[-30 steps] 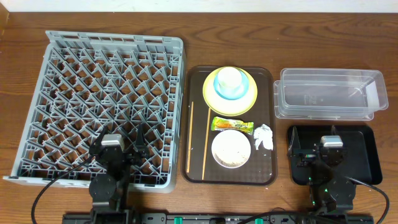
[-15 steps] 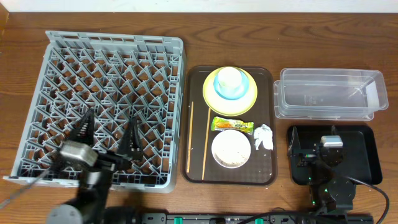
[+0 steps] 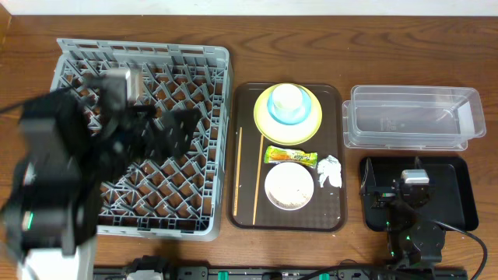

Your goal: Sort waste into correct bins and load items into the dishwasher

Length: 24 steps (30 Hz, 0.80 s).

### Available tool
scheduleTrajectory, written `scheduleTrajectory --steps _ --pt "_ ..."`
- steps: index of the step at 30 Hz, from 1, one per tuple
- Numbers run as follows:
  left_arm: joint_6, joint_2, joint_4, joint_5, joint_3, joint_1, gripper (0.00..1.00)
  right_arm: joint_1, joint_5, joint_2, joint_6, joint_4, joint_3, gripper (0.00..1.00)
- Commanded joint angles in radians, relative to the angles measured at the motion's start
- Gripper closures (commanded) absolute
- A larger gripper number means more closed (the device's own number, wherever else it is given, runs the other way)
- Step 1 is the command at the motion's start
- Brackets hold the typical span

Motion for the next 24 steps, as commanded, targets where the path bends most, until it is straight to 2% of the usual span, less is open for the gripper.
scheduleTrajectory --steps 1,3,4,5,6,7,10,13,19,22,24 --pt "-0.084 0.089 -0.074 0.104 0.013 0.003 0.04 -0.014 0.003 -0.001 0.009 -0.003 -0.002 0.01" --pt "-0.088 0.145 -0.177 0.158 0.01 0.001 0.0 -0.014 0.003 -0.001 0.009 -0.003 -0.002 0.01" --pt "-0.07 0.171 -0.216 0.162 0.005 -0.007 0.17 -0.014 0.003 -0.001 0.009 -0.003 -0.002 0.01" --pt "-0.053 0.197 -0.257 0.161 0.0 -0.016 0.38 -0.014 0.003 -0.001 0.009 -0.003 -0.002 0.01" --pt "-0.042 0.222 -0.3 0.161 -0.007 -0.026 0.52 -0.014 0.003 -0.001 0.009 -0.003 -0.002 0.01" --pt "-0.031 0.248 -0.346 0.161 -0.019 -0.04 0.64 -0.014 0.003 -0.001 0.009 -0.003 -0.002 0.01" --pt "-0.024 0.294 -0.405 0.137 -0.084 -0.108 0.85 -0.014 0.003 -0.001 0.009 -0.003 -0.002 0.01" --pt "-0.065 0.304 -0.369 0.025 -0.189 -0.205 0.91 -0.014 0.003 -0.001 0.009 -0.003 -0.002 0.01" --pt "-0.341 0.302 -0.222 -0.296 -0.391 -0.428 0.91 -0.014 0.003 -0.001 0.009 -0.003 -0.002 0.01" --pt "-0.43 0.302 -0.134 -0.369 -0.453 -0.526 0.9 -0.014 0.003 -0.001 0.009 -0.003 -0.002 0.01" --pt "-0.44 0.303 -0.071 -0.379 -0.473 -0.588 0.9 -0.014 0.003 -0.001 0.009 -0.003 -0.002 0.01"
